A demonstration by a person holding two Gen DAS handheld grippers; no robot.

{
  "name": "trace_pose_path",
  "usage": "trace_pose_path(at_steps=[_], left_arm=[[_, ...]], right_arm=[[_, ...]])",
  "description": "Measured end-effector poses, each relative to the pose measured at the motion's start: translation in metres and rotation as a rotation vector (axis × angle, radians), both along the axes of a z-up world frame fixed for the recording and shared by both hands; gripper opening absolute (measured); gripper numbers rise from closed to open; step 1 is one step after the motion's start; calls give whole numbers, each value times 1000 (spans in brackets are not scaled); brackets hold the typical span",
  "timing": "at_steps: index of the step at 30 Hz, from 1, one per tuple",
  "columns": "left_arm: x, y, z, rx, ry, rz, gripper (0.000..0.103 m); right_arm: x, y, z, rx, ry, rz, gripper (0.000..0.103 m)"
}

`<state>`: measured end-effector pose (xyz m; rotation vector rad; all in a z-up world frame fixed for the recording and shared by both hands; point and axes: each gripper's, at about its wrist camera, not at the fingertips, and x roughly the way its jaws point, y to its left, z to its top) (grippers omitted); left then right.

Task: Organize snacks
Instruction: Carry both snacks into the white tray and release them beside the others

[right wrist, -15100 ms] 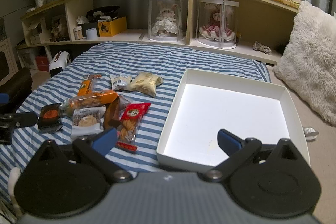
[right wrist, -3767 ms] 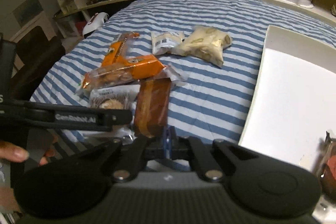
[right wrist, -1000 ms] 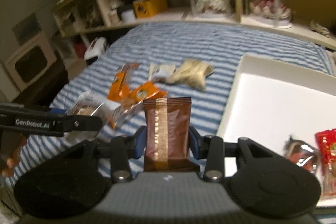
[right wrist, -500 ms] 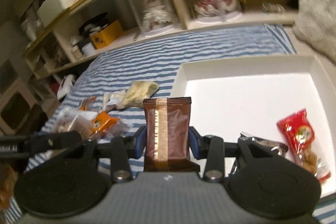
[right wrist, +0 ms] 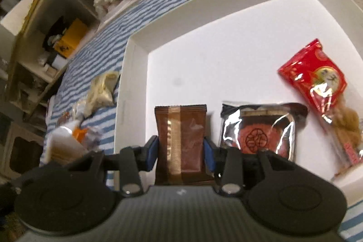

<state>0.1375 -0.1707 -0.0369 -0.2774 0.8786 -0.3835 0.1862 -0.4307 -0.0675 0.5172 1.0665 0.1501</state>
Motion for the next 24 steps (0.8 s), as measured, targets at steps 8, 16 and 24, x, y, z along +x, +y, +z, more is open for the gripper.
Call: trace_pose_path(at_steps=[8,16,24], left_arm=[[11,-21,-18,-39,53,-6,66],[28,-24,-27,-47,91,13,67],[23,-18,-13,19,42,-27,84]], right_arm=[[-15,-24,8,-137,-11,-47,47],[-34,-40,24,-66,-117,-90,47],[-37,-34,25,-81,-111,-50,47]])
